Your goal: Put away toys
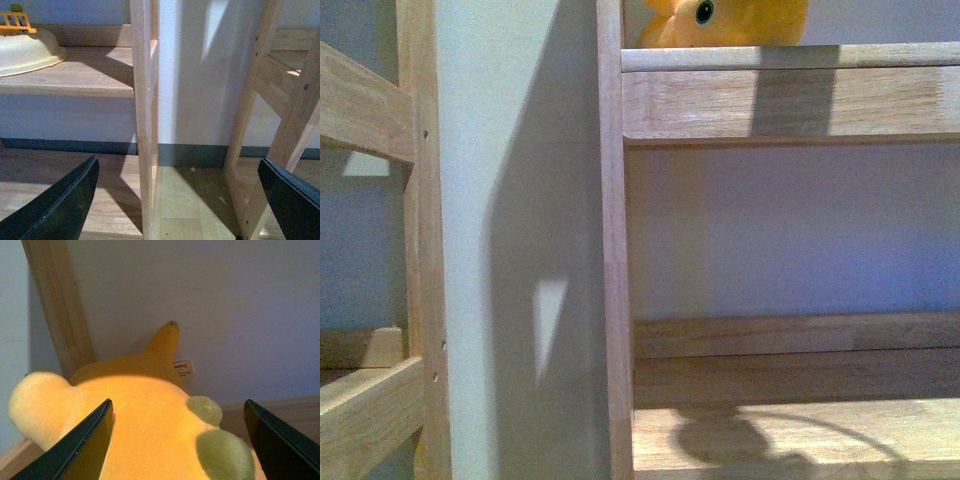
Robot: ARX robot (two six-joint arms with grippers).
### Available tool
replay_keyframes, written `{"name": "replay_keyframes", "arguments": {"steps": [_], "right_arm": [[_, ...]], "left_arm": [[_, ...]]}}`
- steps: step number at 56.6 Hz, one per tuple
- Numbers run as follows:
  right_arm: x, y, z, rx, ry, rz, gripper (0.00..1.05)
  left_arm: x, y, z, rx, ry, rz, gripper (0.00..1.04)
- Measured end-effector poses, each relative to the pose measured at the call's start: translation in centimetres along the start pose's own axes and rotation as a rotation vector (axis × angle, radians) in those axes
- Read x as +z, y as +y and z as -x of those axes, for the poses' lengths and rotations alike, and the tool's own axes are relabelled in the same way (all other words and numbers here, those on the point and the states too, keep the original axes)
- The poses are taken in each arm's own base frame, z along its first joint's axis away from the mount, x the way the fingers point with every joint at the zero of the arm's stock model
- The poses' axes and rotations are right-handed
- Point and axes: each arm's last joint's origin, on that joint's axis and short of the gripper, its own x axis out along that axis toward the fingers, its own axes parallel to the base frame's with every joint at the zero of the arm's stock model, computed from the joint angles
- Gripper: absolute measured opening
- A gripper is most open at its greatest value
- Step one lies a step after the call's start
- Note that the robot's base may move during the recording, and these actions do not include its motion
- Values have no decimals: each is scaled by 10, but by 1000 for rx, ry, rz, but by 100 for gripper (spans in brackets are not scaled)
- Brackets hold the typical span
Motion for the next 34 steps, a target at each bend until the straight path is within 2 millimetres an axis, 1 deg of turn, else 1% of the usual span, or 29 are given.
{"name": "replay_keyframes", "arguments": {"steps": [4, 8, 10, 14, 15, 17, 18, 19, 21, 25, 26, 29, 30, 34], "right_arm": [[8, -4, 11, -48, -44, 19, 98], [19, -11, 33, -134, -90, 16, 98], [23, -13, 41, -155, -103, 18, 98], [33, -21, 69, -213, -151, 27, 98], [35, -23, 78, -225, -159, 29, 98], [38, -25, 89, -239, -167, 33, 98], [39, -28, 99, -247, -170, 39, 98], [40, -29, 105, -248, -169, 41, 98], [41, -35, 123, -262, -161, 46, 98], [37, -49, 161, -285, -117, 67, 98], [34, -56, 174, -296, -89, 75, 98], [25, -69, 200, -311, -31, 84, 98], [20, -75, 212, -319, -4, 85, 98], [7, -90, 243, -342, 47, 78, 98]], "left_arm": [[0, 0, 0, 0, 0, 0, 98], [0, 0, 0, 0, 0, 0, 98], [0, 0, 0, 0, 0, 0, 98], [0, 0, 0, 0, 0, 0, 98], [0, 0, 0, 0, 0, 0, 98], [0, 0, 0, 0, 0, 0, 98], [0, 0, 0, 0, 0, 0, 98], [0, 0, 0, 0, 0, 0, 98], [0, 0, 0, 0, 0, 0, 98], [0, 0, 0, 0, 0, 0, 98], [0, 0, 0, 0, 0, 0, 98], [0, 0, 0, 0, 0, 0, 98], [0, 0, 0, 0, 0, 0, 98], [0, 0, 0, 0, 0, 0, 98]]}}
